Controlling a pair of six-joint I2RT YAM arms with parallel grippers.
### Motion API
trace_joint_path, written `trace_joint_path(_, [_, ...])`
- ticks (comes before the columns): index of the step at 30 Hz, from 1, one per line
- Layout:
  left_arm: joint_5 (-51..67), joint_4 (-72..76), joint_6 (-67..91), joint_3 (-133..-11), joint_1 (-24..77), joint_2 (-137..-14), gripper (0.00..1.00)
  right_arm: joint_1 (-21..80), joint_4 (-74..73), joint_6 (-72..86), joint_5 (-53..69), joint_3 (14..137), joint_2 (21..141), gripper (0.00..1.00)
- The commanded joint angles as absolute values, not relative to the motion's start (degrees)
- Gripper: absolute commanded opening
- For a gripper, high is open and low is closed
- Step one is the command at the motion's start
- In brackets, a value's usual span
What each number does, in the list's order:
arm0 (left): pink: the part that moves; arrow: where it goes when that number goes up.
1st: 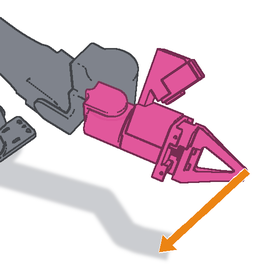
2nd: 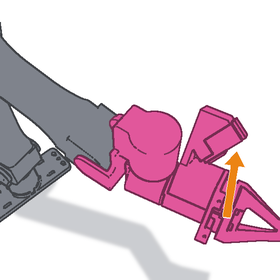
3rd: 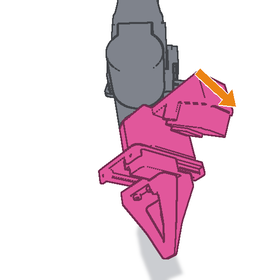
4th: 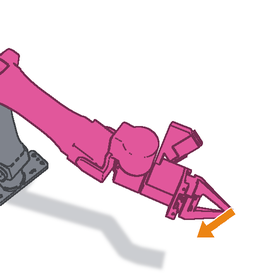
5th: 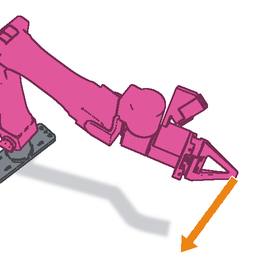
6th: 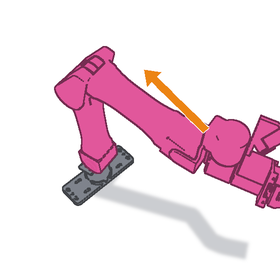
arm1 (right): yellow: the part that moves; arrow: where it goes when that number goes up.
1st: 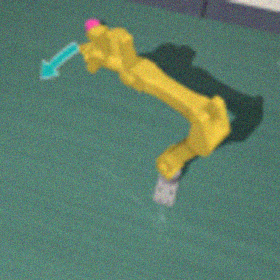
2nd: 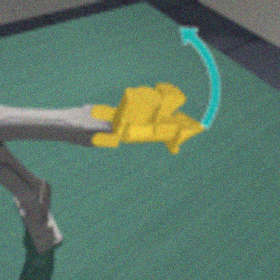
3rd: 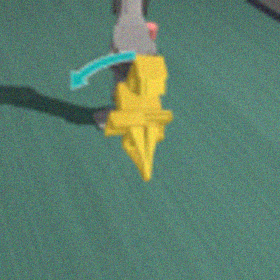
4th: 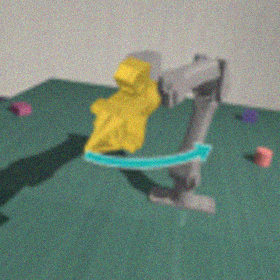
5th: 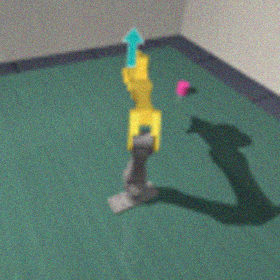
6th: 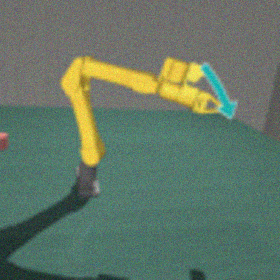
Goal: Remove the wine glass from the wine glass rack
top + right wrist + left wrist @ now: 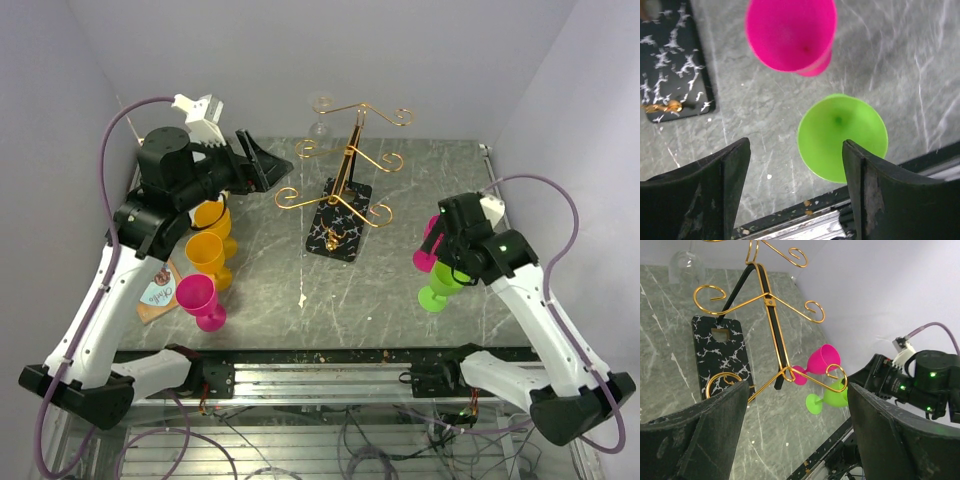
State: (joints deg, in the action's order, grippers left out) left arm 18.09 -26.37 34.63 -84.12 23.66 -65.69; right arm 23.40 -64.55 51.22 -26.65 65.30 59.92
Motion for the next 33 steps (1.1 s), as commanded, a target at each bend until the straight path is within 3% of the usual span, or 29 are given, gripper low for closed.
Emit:
trace_joint_path(1, [16.2, -26.8, 33.0, -82.7, 23.2, -62.9, 0.90, 23.1, -56.0, 32.4, -23.3, 69.0, 56.2, 0.76])
trace_joint_path(9, [15.3, -28.3, 32.8, -80.4, 23.2, -60.1, 0.91, 23.2, -36.4, 27.0, -0.9, 77.3, 60.1, 0.76])
trace_joint_path(15, [15.2, -27.9, 34.9, -76.3, 23.2, -57.3, 0.91, 25.0, -30.2, 30.7, 5.2, 82.2, 69.3, 0.72])
trace_joint_path(21, [12.3, -28.1, 35.7, -73.3, 23.2, -55.1, 0.90, 31.7, -28.5, 32.7, 2.2, 86.9, 77.5, 0.73])
trace_joint_path(33, [10.2, -27.5, 36.8, -70.5, 23.2, -53.3, 0.89, 35.8, -31.9, 38.0, -7.3, 94.0, 89.6, 0.74])
